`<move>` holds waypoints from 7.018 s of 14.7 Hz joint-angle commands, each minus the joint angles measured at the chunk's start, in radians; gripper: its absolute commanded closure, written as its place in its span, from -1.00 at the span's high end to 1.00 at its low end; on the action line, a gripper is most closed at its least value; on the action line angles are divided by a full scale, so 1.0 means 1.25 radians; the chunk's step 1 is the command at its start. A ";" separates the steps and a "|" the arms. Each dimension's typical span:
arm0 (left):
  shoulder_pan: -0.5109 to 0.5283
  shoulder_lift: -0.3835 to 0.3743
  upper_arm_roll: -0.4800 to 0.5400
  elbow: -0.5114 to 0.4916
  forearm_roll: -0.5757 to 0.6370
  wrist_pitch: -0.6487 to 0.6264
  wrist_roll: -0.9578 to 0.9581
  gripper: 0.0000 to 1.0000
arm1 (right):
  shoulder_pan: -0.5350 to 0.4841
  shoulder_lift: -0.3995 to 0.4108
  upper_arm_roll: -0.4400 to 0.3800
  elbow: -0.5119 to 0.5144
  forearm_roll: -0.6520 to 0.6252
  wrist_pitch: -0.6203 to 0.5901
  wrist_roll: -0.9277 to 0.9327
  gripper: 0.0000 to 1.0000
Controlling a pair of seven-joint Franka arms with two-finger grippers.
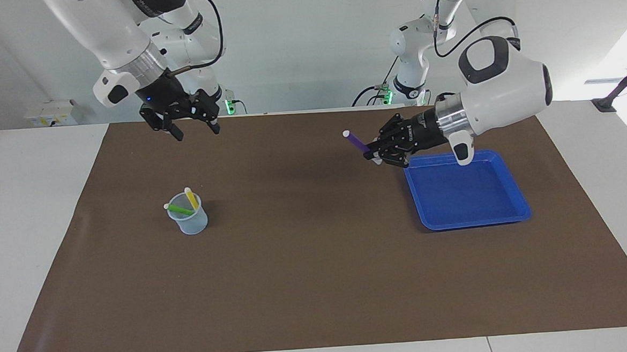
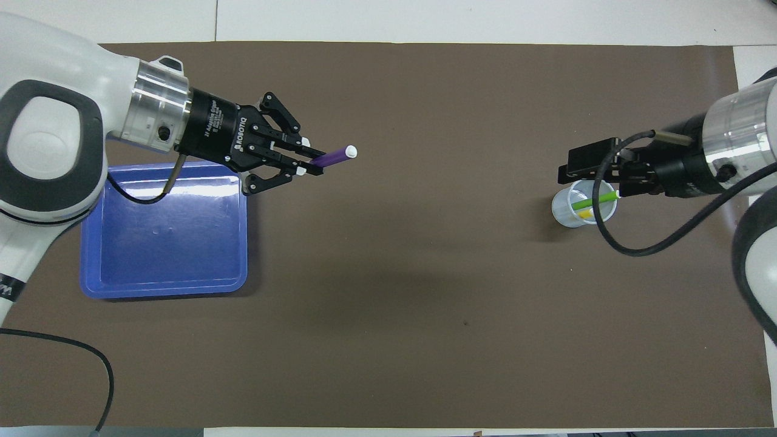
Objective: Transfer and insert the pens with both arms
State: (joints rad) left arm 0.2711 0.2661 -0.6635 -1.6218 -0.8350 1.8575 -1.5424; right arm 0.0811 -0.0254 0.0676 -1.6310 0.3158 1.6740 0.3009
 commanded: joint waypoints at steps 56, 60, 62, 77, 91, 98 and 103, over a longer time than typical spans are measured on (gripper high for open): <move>0.087 -0.115 0.007 0.003 0.423 -0.201 0.449 1.00 | -0.119 -0.015 0.001 -0.297 -0.141 0.390 -0.638 -1.00; -0.029 -0.111 0.131 0.091 0.618 -0.320 0.685 1.00 | -0.126 -0.012 0.001 -0.368 -0.141 0.456 -0.643 -1.00; -0.104 -0.137 0.202 0.103 0.697 -0.350 0.765 1.00 | -0.127 -0.008 0.001 -0.391 -0.141 0.495 -0.659 -1.00; -0.236 -0.181 0.430 0.070 0.658 -0.290 1.224 1.00 | -0.135 0.007 -0.005 -0.292 -0.141 0.447 -0.571 1.00; -0.223 -0.186 0.423 0.076 0.654 -0.299 1.223 1.00 | -0.087 0.017 0.004 0.051 -0.308 -0.074 -0.156 1.00; -0.217 -0.201 0.422 0.065 0.656 -0.296 1.223 1.00 | -0.086 0.004 0.009 0.031 -0.296 -0.083 -0.135 1.00; -0.221 -0.208 0.422 0.051 0.654 -0.294 1.223 1.00 | -0.086 0.003 0.010 0.029 -0.294 -0.084 -0.128 1.00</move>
State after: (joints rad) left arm -0.0040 0.0281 -0.1418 -1.5362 -0.0044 1.4905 -0.0057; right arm -0.0200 -0.0233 0.0701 -1.5990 -0.0522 1.5829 0.1170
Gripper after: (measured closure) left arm 0.000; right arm 0.000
